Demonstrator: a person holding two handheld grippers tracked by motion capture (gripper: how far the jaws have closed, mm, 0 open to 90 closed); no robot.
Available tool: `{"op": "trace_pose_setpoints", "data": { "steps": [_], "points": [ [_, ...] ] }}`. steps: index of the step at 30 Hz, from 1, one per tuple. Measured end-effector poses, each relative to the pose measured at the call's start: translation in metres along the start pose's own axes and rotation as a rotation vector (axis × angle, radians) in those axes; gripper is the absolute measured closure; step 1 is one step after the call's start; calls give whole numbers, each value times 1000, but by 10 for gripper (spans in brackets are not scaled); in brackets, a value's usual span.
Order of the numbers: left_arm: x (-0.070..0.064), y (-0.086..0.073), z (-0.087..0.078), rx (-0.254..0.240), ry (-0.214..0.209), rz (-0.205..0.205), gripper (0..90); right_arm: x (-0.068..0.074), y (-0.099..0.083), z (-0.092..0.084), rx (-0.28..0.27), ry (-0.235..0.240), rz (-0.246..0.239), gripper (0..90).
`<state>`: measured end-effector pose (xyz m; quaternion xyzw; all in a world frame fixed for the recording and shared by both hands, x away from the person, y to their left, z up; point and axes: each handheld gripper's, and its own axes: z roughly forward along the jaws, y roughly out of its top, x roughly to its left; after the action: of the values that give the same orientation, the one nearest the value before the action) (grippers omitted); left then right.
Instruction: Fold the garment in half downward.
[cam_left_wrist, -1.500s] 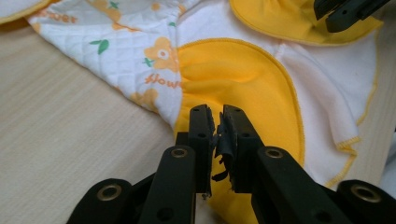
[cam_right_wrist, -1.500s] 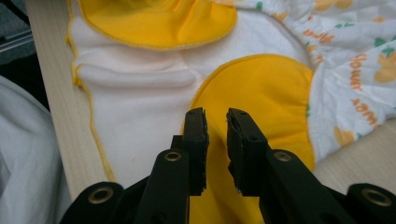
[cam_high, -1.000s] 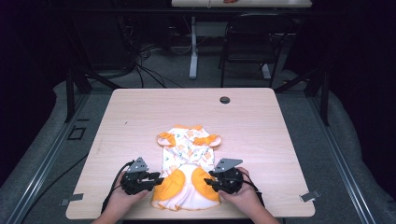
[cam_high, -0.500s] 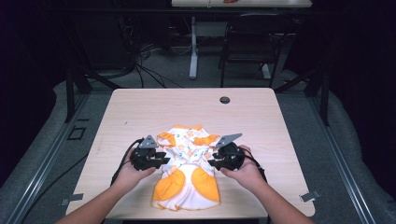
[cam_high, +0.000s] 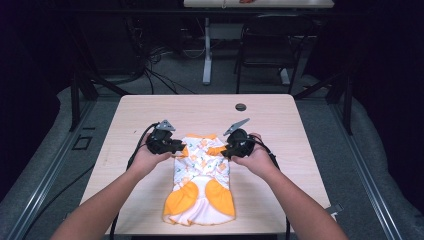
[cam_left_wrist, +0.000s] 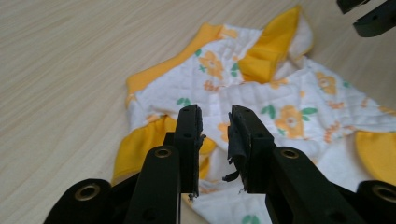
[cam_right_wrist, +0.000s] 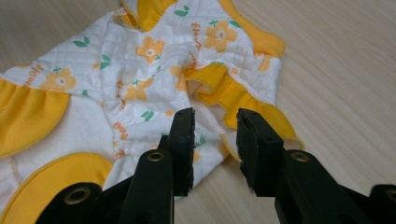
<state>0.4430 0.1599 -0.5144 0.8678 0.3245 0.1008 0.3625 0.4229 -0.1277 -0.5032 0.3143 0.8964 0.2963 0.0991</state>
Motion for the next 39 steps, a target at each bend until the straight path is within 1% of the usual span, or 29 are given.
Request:
{"op": "trace_pose_setpoints", "data": {
  "steps": [2,3,5,6,7,8,9,10,11,14,15,16,17,18,19,20,21,22,23,24,25,26,27,29,34,35,36,37,39],
  "points": [
    [2,1,3,-4,8,-8,734,-1,2,3,1,2,-3,669],
    [6,2,10,-2,18,-25,733,-4,7,9,13,1,-17,678],
    [9,4,13,5,22,-27,733,-6,10,12,14,-2,-13,683],
    [10,5,16,7,27,-33,733,-8,13,17,19,7,-2,683],
    [11,6,18,17,32,-32,732,-11,18,23,31,-6,-11,686],
    [12,9,21,22,34,-30,732,-11,18,23,31,-6,-11,686],
    [14,12,26,22,47,-33,727,-13,24,30,27,-16,-3,686],
    [14,12,26,22,47,-33,723,-13,24,30,27,-16,-3,686],
    [17,16,30,19,49,-41,720,-15,30,35,30,-23,5,686],
    [20,18,33,26,56,-43,713,-17,35,40,26,-39,13,685],
    [22,19,37,22,66,-48,710,-20,38,44,7,-51,36,683],
    [22,19,37,22,66,-48,708,-20,38,44,7,-51,36,683],
    [25,18,40,28,67,-59,706,-24,41,48,0,-68,57,683],
    [25,18,40,28,67,-59,705,-24,41,48,0,-68,57,683],
    [26,18,41,31,68,-64,703,-27,41,52,0,-80,79,682],
    [27,17,42,30,72,-66,703,-27,41,52,0,-80,79,682],
    [30,15,44,39,72,-76,701,-30,39,57,18,-91,98,678],
    [30,15,44,39,72,-76,699,-30,39,57,18,-91,98,678],
    [33,13,46,37,73,-97,695,-32,37,61,33,-99,111,671],
    [33,13,46,37,73,-97,693,-32,37,61,33,-99,111,671],
    [35,11,48,38,80,-108,687,-35,35,63,42,-103,126,657],
    [35,11,48,38,80,-108,679,-35,35,63,42,-103,126,657],
    [36,9,50,53,86,-112,670,-37,34,66,48,-106,130,639],
    [36,6,53,45,86,-124,655,-38,32,70,40,-111,140,627],
    [38,-1,58,45,107,-132,621,-38,31,76,35,-115,161,613],
    [40,-4,58,37,111,-146,615,-38,30,78,50,-118,158,608],
    [40,-4,58,37,111,-146,613,-39,30,79,63,-119,156,601],
    [41,-5,59,43,107,-150,613,-39,29,81,53,-122,169,594],
    [41,-5,59,46,109,-146,614,-40,28,82,61,-121,178,589]
  ]
}}
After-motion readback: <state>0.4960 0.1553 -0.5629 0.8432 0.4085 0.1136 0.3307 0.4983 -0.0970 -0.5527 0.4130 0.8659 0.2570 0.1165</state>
